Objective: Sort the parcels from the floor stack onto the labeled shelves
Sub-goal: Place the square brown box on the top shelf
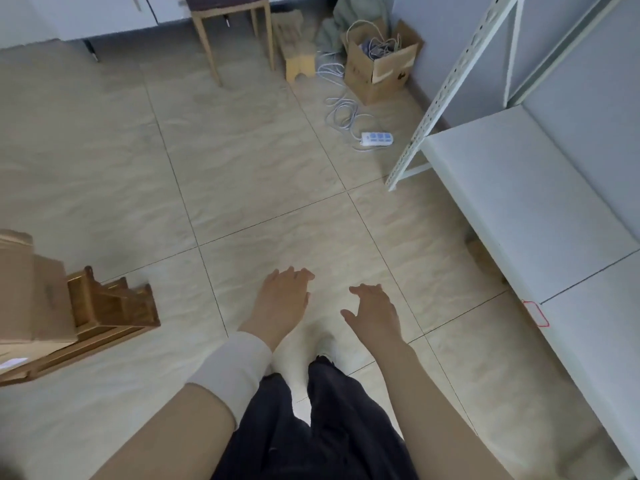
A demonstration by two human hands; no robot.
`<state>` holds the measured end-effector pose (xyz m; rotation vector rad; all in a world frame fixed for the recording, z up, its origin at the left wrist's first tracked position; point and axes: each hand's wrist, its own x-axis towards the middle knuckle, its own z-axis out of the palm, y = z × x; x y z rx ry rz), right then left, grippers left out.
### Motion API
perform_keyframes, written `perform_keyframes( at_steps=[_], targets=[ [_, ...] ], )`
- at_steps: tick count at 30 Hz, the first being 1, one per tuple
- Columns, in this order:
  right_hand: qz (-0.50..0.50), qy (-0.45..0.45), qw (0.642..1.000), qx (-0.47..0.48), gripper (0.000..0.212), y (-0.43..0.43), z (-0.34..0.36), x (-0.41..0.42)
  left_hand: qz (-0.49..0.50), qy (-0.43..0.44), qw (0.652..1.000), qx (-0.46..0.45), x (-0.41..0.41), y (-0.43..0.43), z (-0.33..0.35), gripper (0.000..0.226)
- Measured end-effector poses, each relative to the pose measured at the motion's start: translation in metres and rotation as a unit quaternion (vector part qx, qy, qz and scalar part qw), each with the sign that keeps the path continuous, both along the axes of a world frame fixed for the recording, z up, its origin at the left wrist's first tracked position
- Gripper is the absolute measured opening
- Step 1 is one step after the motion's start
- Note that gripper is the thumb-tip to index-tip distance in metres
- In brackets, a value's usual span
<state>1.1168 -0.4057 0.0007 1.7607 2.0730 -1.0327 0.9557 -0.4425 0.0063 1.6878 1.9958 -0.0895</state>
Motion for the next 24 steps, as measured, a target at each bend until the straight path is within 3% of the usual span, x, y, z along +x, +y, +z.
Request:
perform_keyframes(
  at_steps=[10,16,24],
  targets=[
    [0.170,0.003,0.985,0.020,0.051,-0.089,0.002,-0.111,0.138,0.009,0.990,0.001,-0.092,-0.136,-0.001,0.039],
    [0.297,0.018,0.954,0.028,0.050,-0.122,0.008,-0.165,0.262,0.023,0.965,0.014,-0.129,-0.194,0.009,0.039],
    [0.383,0.068,0.921,0.034,0.048,-0.168,0.032,-0.237,0.373,0.041,0.926,0.029,-0.161,-0.265,0.029,0.039]
  ],
)
